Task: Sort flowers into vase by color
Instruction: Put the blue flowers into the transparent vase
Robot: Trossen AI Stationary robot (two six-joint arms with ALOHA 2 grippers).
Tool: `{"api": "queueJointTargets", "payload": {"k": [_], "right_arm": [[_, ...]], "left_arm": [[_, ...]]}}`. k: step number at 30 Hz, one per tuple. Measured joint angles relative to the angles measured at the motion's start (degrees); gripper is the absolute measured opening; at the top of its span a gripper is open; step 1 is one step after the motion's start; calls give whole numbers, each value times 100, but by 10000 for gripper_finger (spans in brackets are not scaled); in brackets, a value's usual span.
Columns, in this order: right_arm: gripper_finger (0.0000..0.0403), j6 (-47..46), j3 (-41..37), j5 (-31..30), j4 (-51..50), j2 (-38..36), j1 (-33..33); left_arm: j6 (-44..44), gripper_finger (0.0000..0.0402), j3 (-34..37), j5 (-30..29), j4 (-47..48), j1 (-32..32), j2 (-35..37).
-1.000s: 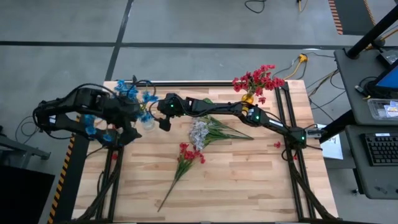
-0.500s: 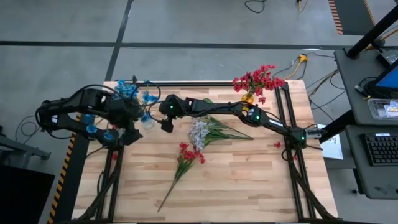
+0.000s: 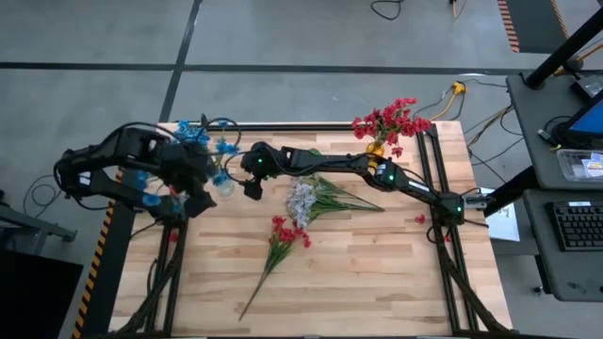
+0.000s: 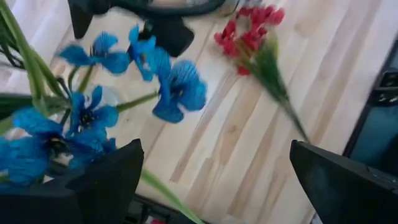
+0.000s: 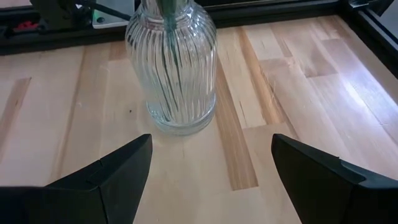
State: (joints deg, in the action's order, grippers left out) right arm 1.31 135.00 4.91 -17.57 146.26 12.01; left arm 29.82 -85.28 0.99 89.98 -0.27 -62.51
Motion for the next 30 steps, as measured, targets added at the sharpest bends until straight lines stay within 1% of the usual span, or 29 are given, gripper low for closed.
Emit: {"api": "queueJointTargets", "payload": {"k": [4, 8, 13, 17, 19, 25, 30], "right_arm": [[322, -29, -2, 0, -99, -37, -2], [320, -44, -2, 0, -241, -121, -8], [316, -35, -2, 0, -345, -160, -53], [315, -1, -2, 2, -470, -162, -98], [317, 1, -2, 2, -507, -162, -103], [320, 68, -2, 2, -617, -164, -103], [313, 150, -2, -30, -749, -192, -101]], "left_arm": [[-59, 391, -400, -14, 1, -2, -106], [-40, 391, -624, -48, 1, 0, -114], [49, 391, -617, -65, 9, 0, -63], [72, 391, -599, -309, -10, 0, -51], [90, 391, -597, -302, -17, 0, -51], [77, 391, -594, 69, 1, 0, -21], [12, 391, -592, 210, 3, 0, 82]]}}
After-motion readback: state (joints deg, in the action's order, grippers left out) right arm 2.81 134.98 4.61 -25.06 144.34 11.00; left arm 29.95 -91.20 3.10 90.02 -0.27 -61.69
